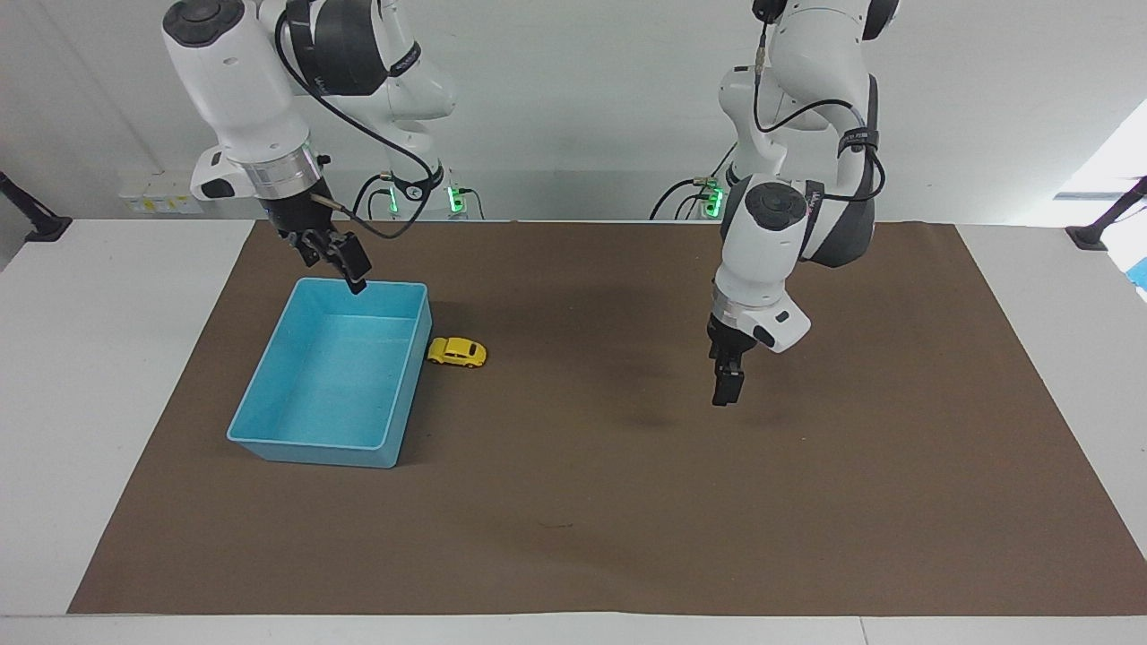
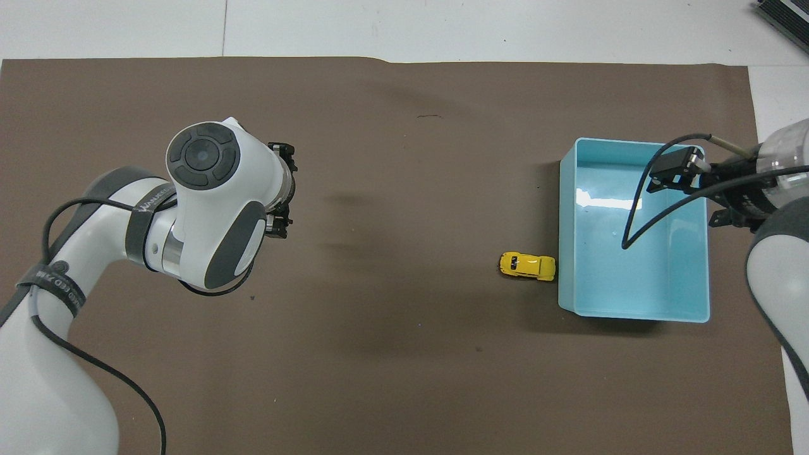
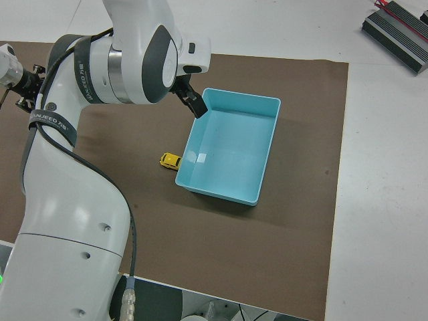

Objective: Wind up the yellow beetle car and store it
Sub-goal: 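Raise the left gripper away while the right gripper reaches toward the car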

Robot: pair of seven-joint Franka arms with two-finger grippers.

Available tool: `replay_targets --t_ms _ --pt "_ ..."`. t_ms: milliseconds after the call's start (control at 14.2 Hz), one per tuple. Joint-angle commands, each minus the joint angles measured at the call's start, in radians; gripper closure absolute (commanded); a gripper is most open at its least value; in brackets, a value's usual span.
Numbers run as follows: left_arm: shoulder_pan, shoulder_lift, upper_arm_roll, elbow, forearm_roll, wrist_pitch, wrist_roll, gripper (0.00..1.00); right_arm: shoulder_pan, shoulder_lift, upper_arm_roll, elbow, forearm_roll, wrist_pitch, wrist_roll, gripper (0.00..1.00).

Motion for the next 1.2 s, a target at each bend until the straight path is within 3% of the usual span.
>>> replay_targets --t_ms 0,423,704,1127 --pt "0.029 0.007 -0.006 0.054 0.009 -0.004 0.118 0.0 0.02 -0.007 0.007 -0.041 0.015 0.053 0.165 0.0" --pt "0.044 -0.008 -0.006 0.084 0.012 -0.025 0.303 0.0 0.101 0.034 0.007 -0.101 -0.004 0.116 0.557 0.0" --pt "0.073 -0.063 -0.006 0.084 0.009 -0.073 0.518 0.0 0.126 0.045 0.007 -0.157 -0.017 0.199 0.63 0.0" --pt "0.109 -0.126 -0.006 0.084 0.007 -0.149 0.812 0.0 0.177 0.087 0.007 -0.17 -0.085 0.276 0.928 0.0"
